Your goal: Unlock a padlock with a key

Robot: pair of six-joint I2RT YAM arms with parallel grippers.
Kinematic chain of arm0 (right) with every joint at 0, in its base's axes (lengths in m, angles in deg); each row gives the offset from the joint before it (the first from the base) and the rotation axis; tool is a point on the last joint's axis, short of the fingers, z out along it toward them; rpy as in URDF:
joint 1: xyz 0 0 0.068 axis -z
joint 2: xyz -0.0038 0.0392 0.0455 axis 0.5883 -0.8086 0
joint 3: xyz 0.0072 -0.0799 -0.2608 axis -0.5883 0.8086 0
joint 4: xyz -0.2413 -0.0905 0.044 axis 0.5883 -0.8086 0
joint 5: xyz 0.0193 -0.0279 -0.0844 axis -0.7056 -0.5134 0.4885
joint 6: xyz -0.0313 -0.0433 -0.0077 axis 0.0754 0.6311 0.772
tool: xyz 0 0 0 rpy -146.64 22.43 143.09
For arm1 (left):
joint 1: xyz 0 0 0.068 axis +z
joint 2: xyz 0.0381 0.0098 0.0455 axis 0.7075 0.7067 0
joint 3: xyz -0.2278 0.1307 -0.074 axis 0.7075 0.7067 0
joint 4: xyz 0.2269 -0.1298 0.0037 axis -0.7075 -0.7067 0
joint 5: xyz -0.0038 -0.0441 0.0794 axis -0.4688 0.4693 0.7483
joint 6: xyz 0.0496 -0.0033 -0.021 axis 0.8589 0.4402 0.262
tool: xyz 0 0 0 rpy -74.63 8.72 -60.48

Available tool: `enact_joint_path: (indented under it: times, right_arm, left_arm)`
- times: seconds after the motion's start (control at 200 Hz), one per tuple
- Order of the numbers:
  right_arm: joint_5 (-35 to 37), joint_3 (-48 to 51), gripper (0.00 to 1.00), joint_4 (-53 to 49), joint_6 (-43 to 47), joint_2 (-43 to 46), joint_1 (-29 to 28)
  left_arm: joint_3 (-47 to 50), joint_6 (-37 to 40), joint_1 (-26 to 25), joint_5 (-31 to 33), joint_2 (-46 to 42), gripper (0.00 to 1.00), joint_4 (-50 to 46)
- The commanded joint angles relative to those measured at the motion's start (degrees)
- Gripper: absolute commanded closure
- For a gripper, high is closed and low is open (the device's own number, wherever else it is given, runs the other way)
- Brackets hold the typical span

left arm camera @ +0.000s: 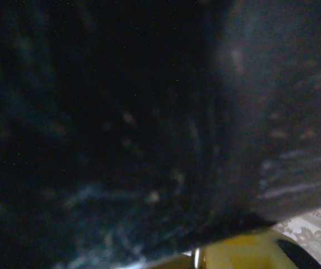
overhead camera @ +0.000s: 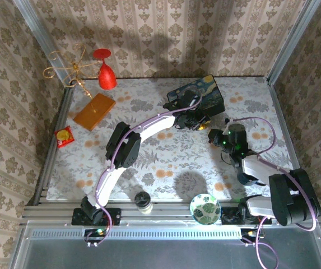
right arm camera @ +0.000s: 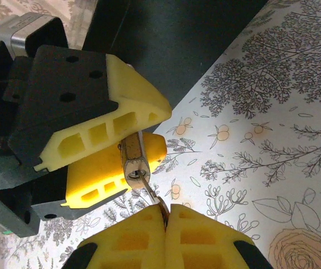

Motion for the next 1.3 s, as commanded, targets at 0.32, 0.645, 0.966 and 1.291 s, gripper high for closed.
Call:
enact_joint_path:
  times: [0.32,0.645,0.966,1.291]
  right_arm:
    - [4.96,-6.07,1.00,-15.37,-5.90,3.15,-0.59]
    - [6.20,-9.56,1.00,-25.02,-9.24,1.91,-0.29]
    - [2.57,-8.86,1.00,-20.24,-9.25,-0.60,0.40]
    - [-0.87,-6.55,1.00,-13.68,-3.97,1.91,1.43]
  left_arm:
    - [-1.30,-3.87,-1.45,-0.85,1.03,1.00,-4.41]
    - [-2.66,-5.84,-1.64,2.52,0.81,1.00,-5.75]
    - [-3.36,-7.07,-1.40,3.86,1.29,1.00,-6.15]
    - [-4.75,-8.12,-1.10,4.09,2.13,1.00,-6.33]
